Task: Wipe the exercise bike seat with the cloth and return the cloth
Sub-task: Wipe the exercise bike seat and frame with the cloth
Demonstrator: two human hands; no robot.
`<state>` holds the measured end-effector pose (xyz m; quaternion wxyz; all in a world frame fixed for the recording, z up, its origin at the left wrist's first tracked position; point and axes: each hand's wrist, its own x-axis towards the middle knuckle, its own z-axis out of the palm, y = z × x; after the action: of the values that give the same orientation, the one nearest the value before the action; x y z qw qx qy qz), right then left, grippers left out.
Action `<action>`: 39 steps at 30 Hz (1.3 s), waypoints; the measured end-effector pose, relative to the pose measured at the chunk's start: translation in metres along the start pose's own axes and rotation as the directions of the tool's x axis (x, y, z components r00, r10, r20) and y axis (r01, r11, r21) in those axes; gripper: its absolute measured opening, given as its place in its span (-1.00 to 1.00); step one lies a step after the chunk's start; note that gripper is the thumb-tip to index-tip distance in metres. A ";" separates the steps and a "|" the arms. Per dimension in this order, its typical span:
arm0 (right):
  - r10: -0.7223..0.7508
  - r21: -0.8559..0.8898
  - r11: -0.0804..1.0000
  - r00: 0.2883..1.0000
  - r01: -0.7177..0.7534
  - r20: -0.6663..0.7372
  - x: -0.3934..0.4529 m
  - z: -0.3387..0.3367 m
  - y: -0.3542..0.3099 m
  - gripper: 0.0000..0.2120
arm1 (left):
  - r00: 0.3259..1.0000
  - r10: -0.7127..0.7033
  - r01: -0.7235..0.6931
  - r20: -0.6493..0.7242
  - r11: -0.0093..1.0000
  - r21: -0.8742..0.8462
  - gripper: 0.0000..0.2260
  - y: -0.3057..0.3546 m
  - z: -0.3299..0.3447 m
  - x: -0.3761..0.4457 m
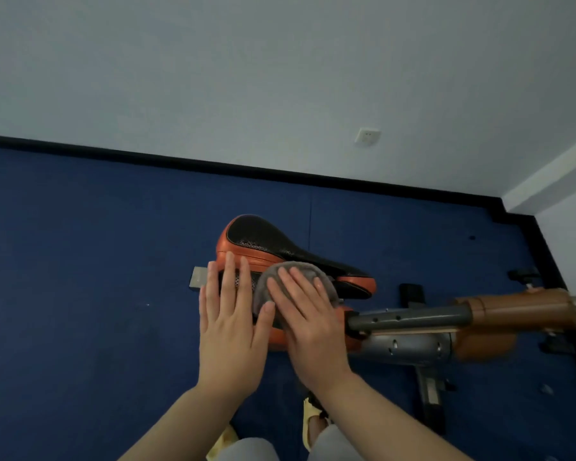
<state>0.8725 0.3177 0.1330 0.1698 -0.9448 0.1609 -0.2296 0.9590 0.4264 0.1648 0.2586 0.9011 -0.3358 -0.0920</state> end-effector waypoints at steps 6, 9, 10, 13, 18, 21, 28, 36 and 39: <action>-0.090 -0.096 0.991 0.994 0.096 0.067 -0.019 -0.027 0.051 -0.47 | 1.000 -0.008 0.005 -0.013 0.963 -0.268 -0.47 -0.007 -0.018 -0.006; 0.017 -0.049 0.999 1.000 -0.017 -0.005 -0.011 -0.011 0.025 -0.51 | 0.994 -0.105 0.081 -0.035 0.907 -0.413 -0.49 -0.007 -0.022 -0.017; 0.009 -0.030 1.000 1.000 -0.009 0.000 -0.004 -0.002 0.009 -0.52 | 0.990 -0.133 0.103 -0.038 0.893 -0.439 -0.50 -0.007 -0.022 -0.021; -0.145 0.037 0.989 0.985 0.142 0.090 0.013 0.010 -0.021 -0.51 | 0.985 -0.165 0.124 -0.040 0.862 -0.492 -0.50 -0.006 -0.022 -0.027; -0.312 -0.043 0.943 0.920 0.331 0.236 0.013 -0.013 0.020 -0.44 | 0.985 -0.172 0.136 -0.024 0.852 -0.506 -0.50 -0.010 -0.025 -0.026; -0.134 -0.032 0.990 0.979 0.140 0.154 0.017 -0.005 0.001 -0.55 | 0.986 -0.164 0.125 -0.032 0.851 -0.510 -0.53 -0.007 -0.024 -0.025; -0.240 -0.063 0.963 0.941 0.262 0.240 0.026 -0.016 0.006 -0.49 | 0.984 -0.165 0.109 -0.071 0.863 -0.494 -0.46 0.002 -0.017 -0.020; 0.118 -0.097 0.989 0.988 -0.108 0.101 -0.014 -0.057 0.082 -0.55 | 0.975 -0.206 0.163 -0.082 0.917 -0.365 -0.49 0.020 -0.018 0.012; 0.197 -0.054 0.979 0.980 -0.195 0.038 -0.001 -0.047 0.065 -0.57 | 0.952 -0.276 0.219 -0.135 0.917 -0.333 -0.51 0.027 -0.016 0.033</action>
<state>0.8340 0.2490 0.1460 0.1713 -0.9330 0.2552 -0.1870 0.9748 0.3942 0.1927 0.4139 0.8883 -0.1752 -0.0946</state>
